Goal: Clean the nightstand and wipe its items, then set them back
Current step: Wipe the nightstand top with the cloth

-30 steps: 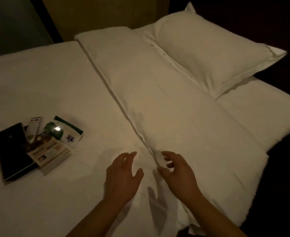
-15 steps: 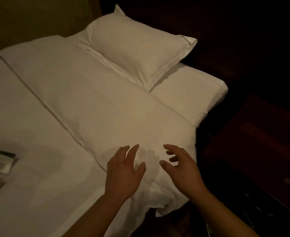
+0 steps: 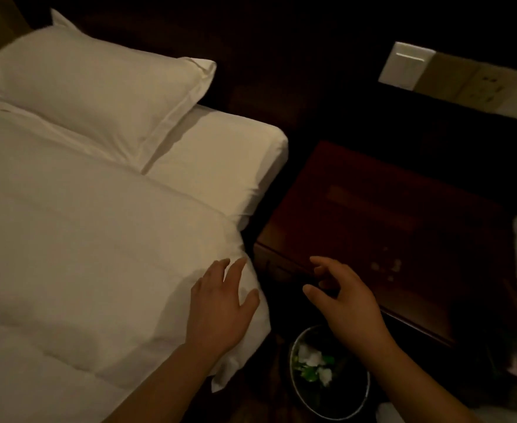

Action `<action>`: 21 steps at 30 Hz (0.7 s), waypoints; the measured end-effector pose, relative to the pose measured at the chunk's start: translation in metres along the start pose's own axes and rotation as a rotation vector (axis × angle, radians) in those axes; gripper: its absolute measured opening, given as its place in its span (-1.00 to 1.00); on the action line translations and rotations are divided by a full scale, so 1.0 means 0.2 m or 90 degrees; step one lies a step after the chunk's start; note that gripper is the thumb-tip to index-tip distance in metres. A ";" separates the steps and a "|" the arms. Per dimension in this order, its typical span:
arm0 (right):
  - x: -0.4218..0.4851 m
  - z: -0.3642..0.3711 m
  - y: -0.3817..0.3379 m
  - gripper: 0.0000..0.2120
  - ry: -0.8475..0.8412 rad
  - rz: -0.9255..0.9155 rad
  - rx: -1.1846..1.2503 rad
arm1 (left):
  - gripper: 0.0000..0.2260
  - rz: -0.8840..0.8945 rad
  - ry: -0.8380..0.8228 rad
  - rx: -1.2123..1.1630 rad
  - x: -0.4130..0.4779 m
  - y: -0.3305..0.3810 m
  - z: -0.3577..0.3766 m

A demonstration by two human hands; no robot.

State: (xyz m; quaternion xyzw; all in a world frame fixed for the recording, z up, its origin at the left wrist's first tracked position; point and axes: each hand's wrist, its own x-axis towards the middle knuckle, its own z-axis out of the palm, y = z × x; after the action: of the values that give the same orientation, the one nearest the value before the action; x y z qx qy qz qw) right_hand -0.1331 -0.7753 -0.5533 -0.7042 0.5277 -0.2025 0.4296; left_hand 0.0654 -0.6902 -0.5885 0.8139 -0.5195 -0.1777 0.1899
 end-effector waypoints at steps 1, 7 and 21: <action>0.00 -0.07 0.05 -0.58 0.011 0.004 -0.002 | -0.41 0.013 -0.009 0.005 0.03 0.05 0.04; -0.02 -0.46 0.42 -0.58 0.089 0.065 -0.032 | -0.43 0.084 -0.050 0.053 0.25 0.31 0.27; -0.06 -0.87 0.99 -0.51 0.228 0.087 -0.439 | -0.47 0.215 -0.050 0.228 0.80 0.53 0.69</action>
State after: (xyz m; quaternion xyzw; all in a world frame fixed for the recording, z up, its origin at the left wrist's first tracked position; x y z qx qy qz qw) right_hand -0.3790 -0.8472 -0.6177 -0.7240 0.6771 -0.1036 0.0813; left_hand -0.0198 -0.8946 -0.6701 0.7287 -0.6784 -0.0802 0.0487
